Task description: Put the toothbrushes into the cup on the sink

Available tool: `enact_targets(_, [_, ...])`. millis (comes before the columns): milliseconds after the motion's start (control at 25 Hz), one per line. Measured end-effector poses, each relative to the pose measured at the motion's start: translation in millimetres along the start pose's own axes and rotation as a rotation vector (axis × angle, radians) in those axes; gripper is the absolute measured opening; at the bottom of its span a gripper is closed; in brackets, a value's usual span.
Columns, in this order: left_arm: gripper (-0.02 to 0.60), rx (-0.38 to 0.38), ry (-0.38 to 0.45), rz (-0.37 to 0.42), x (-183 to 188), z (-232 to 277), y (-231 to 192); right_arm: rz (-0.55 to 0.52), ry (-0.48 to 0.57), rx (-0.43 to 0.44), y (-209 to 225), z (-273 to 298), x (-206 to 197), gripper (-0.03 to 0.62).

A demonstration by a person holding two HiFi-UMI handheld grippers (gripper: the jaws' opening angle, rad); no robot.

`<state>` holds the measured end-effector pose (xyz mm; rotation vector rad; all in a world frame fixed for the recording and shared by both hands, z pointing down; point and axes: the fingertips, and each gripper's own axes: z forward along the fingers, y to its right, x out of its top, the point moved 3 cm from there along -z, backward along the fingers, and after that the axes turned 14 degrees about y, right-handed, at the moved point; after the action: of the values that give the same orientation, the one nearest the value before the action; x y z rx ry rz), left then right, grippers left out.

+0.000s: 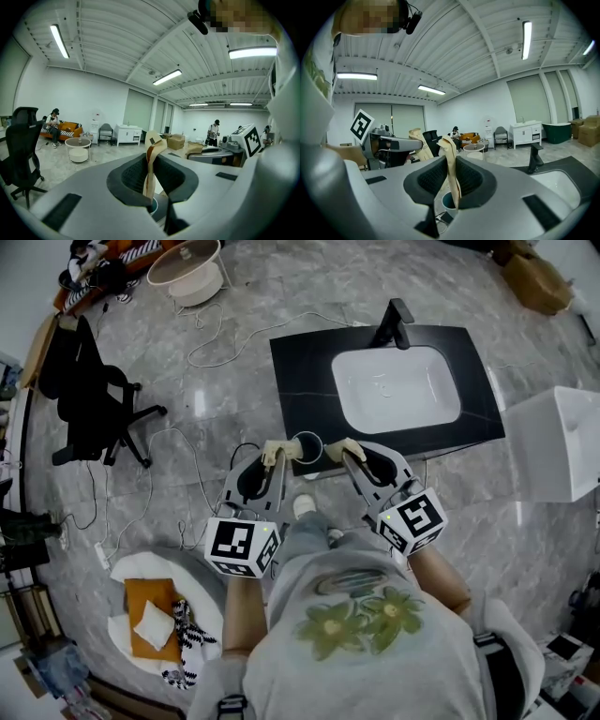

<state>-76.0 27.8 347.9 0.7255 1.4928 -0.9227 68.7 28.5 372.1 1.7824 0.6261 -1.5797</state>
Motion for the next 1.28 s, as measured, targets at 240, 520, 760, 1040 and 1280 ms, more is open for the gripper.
enact_targets(240, [0.055, -0.035, -0.005, -0.022, 1.8, 7.9, -9.2, -0.003, 0.006, -0.024, 2.7, 10.0, 0.5, 0.075])
enact_targets(520, [0.055, -0.065, -0.02, -0.052, -3.9, 12.4, -20.2, -0.016, 0.006, -0.032, 2.6, 22.9, -0.9, 0.075])
enact_targets(760, [0.055, -0.099, -0.032, -0.076, -12.6, 17.4, -34.7, -0.023, 0.025, -0.072, 7.6, 36.2, -5.8, 0.077])
enact_targets(1040, [0.055, -0.131, -0.055, -0.107, -26.3, 24.9, -46.2, -0.021, 0.029, -0.095, 10.3, 48.9, -13.5, 0.077])
enact_targets(1280, [0.055, -0.153, -0.074, -0.12, -36.1, 30.2, -53.3, -0.023, 0.037, -0.112, 10.5, 55.2, -18.6, 0.077])
